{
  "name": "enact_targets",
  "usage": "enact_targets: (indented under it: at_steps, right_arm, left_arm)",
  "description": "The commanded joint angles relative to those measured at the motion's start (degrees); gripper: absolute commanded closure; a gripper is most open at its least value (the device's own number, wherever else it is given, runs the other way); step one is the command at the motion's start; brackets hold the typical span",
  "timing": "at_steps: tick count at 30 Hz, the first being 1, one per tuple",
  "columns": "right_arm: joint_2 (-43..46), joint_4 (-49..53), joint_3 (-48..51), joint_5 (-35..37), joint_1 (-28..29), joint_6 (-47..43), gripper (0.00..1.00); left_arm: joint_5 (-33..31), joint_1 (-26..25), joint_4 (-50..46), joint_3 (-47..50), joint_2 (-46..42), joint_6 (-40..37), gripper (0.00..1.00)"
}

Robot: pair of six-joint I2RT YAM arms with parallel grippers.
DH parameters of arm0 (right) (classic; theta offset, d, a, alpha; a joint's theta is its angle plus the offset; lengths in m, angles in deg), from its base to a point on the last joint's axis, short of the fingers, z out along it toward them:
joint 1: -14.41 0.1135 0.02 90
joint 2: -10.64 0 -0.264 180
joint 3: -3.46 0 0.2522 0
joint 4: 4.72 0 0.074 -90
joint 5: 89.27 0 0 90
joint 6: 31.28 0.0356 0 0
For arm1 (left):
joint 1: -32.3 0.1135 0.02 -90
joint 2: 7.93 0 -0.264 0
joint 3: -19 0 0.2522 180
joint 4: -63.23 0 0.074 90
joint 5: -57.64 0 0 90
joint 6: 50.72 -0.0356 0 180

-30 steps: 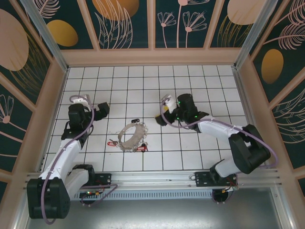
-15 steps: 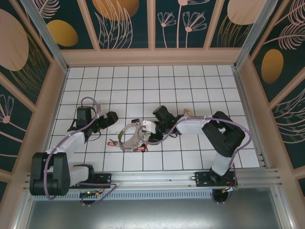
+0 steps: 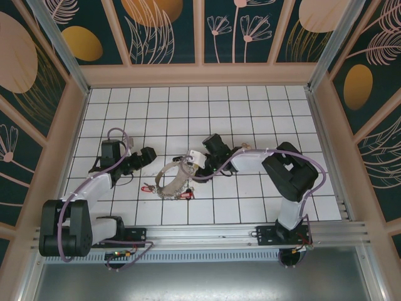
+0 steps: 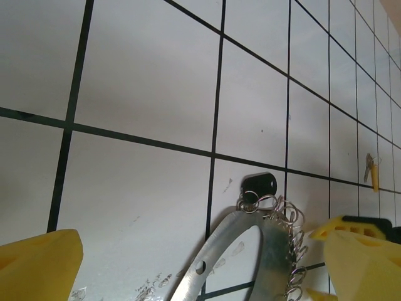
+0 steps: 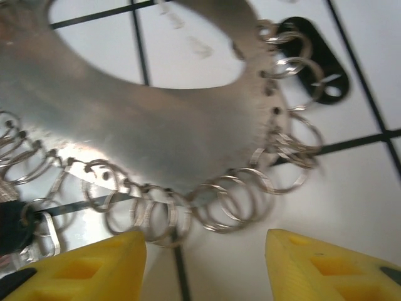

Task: Put the keys on the keyring

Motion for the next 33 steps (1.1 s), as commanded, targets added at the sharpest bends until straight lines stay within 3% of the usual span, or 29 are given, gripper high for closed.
enact_targets:
  at_steps: [1, 5, 9, 13, 19, 23, 25, 33]
  right_arm:
    - [-1.99, -2.92, -2.75, 1.19, -2.63, 6.35, 0.49]
    - [-2.33, -4.03, -3.46, 1.61, -4.45, 8.02, 0.49]
    - [0.92, -2.83, -1.78, -3.37, -4.05, 4.09, 0.46]
    - [2.1, -0.5, -2.0, -5.5, -0.77, 2.78, 0.4]
    - [-2.07, -5.18, -2.62, 5.05, 5.59, 3.32, 0.28]
    - [-3.31, -6.92, -2.21, 10.26, 5.54, 4.16, 0.26]
    - [-3.46, -7.37, -1.81, 12.66, 4.32, 4.98, 0.26]
    - [-3.01, -7.35, -2.43, 11.48, -5.03, 9.34, 0.23]
  left_arm:
    - [-3.25, -0.15, -0.03, -0.21, -2.1, 0.51, 0.01]
    - [-4.86, -0.15, 0.1, -0.13, -4.16, 0.51, 0.01]
    - [-5.62, -0.15, -2.08, -1.05, -3.82, -0.51, 0.01]
    - [-12.69, -0.15, -5.99, -2.54, -4.05, -1.26, 0.01]
    - [-16.55, -0.15, -6.04, -3.62, -3.91, -1.32, 0.01]
    - [-15.9, -0.15, -5.91, -3.52, -4.17, -1.88, 0.01]
    - [-11.71, -0.15, -4.07, -2.97, -4.5, -3.31, 0.01]
    - [-2.05, -0.15, 0.44, -1.66, -3.7, -3.45, 0.01]
